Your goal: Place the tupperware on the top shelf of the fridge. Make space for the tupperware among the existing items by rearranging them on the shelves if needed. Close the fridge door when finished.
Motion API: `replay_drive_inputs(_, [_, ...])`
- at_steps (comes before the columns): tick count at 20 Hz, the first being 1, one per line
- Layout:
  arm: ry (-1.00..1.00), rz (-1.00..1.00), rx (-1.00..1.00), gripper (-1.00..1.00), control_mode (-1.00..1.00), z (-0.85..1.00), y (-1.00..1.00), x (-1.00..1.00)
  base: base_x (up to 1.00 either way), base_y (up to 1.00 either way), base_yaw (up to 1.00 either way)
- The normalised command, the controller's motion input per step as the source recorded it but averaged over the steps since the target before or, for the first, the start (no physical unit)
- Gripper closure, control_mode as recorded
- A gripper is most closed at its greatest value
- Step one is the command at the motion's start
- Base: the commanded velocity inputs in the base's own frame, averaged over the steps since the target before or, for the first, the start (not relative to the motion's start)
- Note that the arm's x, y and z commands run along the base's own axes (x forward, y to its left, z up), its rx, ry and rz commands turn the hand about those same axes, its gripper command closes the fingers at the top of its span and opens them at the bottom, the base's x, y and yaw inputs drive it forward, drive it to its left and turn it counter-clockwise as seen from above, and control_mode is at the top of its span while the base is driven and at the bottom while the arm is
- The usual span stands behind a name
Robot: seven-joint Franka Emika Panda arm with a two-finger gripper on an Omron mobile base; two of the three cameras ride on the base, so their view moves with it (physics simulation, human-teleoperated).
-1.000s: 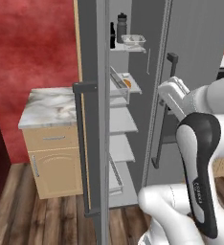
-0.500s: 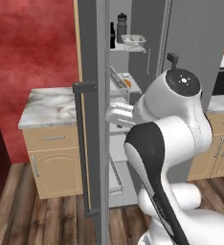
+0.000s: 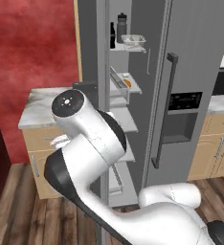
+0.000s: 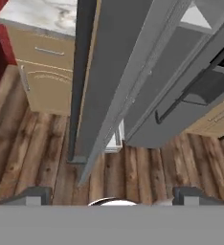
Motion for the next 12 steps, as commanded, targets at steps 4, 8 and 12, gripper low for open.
replay_drive_inputs(4, [0.0,0.0,-0.35,-1.0,-1.0,-0.52,0.7,0.61,0.0,0.0,0.0])
replay_drive_inputs(8, [0.04,0.0,-0.33,-1.0,-1.0,-0.61,0.57,0.77,0.0,0.0,0.0])
replay_drive_inputs(12, [0.06,0.0,-0.28,-1.0,-1.0,-0.6,0.36,0.85,0.0,0.0,0.0])
